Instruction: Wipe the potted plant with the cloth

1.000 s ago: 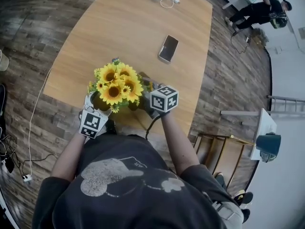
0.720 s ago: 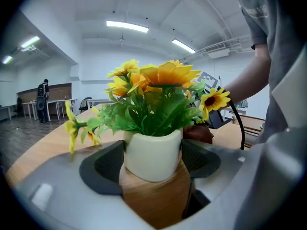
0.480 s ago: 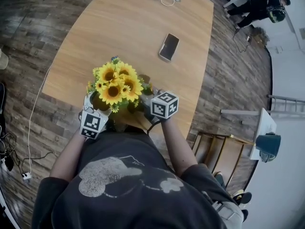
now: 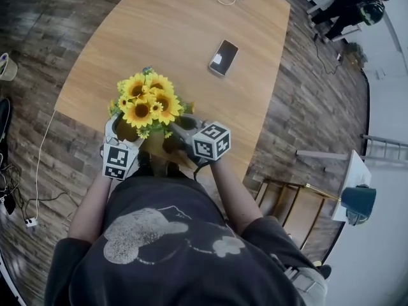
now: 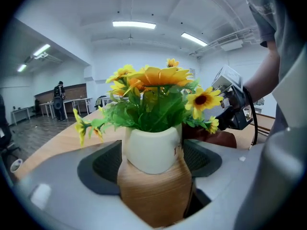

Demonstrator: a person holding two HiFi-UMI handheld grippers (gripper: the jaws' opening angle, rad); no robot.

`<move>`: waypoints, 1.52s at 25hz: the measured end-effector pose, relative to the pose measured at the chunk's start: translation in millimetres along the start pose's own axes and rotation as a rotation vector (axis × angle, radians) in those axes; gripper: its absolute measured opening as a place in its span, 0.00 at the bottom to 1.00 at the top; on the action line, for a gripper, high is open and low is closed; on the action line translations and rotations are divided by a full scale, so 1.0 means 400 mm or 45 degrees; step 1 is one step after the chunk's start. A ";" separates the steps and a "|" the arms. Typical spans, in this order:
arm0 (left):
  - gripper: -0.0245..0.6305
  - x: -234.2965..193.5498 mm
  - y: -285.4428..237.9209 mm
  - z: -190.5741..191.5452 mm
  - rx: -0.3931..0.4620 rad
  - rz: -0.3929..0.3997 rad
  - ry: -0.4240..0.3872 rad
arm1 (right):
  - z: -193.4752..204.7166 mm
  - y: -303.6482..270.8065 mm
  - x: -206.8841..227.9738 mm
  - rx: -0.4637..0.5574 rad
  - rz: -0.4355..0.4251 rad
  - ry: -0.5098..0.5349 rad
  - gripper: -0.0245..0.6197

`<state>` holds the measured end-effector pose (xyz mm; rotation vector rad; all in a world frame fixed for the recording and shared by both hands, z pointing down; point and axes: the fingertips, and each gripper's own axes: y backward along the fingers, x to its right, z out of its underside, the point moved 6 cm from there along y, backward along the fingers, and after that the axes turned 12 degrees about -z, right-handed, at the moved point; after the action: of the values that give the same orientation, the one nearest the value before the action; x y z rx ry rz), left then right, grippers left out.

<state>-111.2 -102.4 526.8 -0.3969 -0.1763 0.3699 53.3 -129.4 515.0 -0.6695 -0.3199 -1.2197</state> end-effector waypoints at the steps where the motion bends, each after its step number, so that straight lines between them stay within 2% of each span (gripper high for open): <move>1: 0.70 0.002 0.010 0.006 -0.010 -0.024 0.020 | 0.006 -0.003 -0.007 -0.015 -0.018 0.005 0.11; 8: 0.68 0.001 0.098 0.037 -0.033 -0.166 0.131 | 0.037 -0.034 -0.051 -0.074 -0.129 0.017 0.11; 13: 0.67 -0.013 0.133 0.021 -0.044 -0.264 0.198 | 0.055 -0.083 -0.081 -0.118 -0.222 0.017 0.11; 21: 0.67 0.005 0.138 0.011 -0.046 -0.290 0.204 | 0.053 -0.108 -0.095 -0.148 -0.289 0.026 0.11; 26: 0.67 0.031 0.110 0.004 -0.048 -0.272 0.187 | 0.060 -0.039 -0.082 -0.078 -0.240 -0.006 0.11; 28: 0.72 0.042 0.087 0.011 -0.040 -0.292 0.140 | 0.064 0.011 -0.069 -0.041 -0.188 -0.021 0.11; 32: 0.90 0.067 0.024 0.007 -0.077 -0.352 0.099 | 0.066 0.118 -0.027 0.037 -0.049 -0.052 0.11; 38: 0.96 0.097 -0.054 -0.018 -0.111 -0.473 0.134 | 0.061 0.211 0.018 0.109 0.074 -0.077 0.11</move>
<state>-67.2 -108.5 532.9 -0.4590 -0.1596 -0.0249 137.9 -103.9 512.6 -0.6381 -0.3985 -1.1259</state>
